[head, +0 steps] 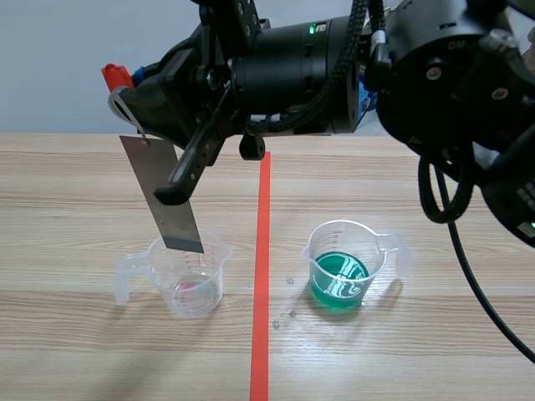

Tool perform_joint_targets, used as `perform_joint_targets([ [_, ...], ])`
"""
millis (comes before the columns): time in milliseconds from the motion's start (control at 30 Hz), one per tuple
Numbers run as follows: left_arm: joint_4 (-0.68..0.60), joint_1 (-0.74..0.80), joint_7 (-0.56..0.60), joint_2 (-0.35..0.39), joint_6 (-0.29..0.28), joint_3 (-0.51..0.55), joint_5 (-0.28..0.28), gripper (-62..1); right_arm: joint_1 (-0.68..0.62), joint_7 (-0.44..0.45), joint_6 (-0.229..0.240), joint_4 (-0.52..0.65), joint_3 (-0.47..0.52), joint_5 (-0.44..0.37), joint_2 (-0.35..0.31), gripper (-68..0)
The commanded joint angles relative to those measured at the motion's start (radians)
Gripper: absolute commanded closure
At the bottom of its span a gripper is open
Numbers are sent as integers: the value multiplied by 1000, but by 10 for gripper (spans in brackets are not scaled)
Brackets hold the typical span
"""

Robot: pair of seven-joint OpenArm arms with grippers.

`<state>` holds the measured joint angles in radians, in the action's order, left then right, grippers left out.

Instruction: Do the redox reaction experiment

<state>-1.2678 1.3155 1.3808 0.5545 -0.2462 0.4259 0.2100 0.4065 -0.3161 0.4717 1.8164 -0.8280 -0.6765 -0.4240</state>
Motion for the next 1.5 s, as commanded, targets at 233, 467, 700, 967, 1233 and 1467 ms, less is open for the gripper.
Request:
perform_joint_targets([
  [233, -11, 1, 14, 3, -2, 2, 8, -623, 26, 15, -4, 10, 4, -5, 3, -7],
  [467, -11, 1, 14, 3, -2, 2, 8, -623, 26, 26, -4, 10, 4, -5, 3, -7],
  [700, -11, 1, 14, 3, -2, 2, 8, -623, 26, 31, -4, 10, 4, -5, 3, -7],
  [967, -11, 1, 14, 3, -2, 2, 8, -623, 26, 32, -4, 10, 4, -5, 2, -7],
  [1233, -11, 1, 14, 3, -2, 2, 8, -623, 26, 32, -4, 10, 4, -5, 3, -7],
  [1467, -11, 1, 14, 3, -2, 2, 8, -623, 26, 34, -4, 10, 4, -5, 3, -7],
])
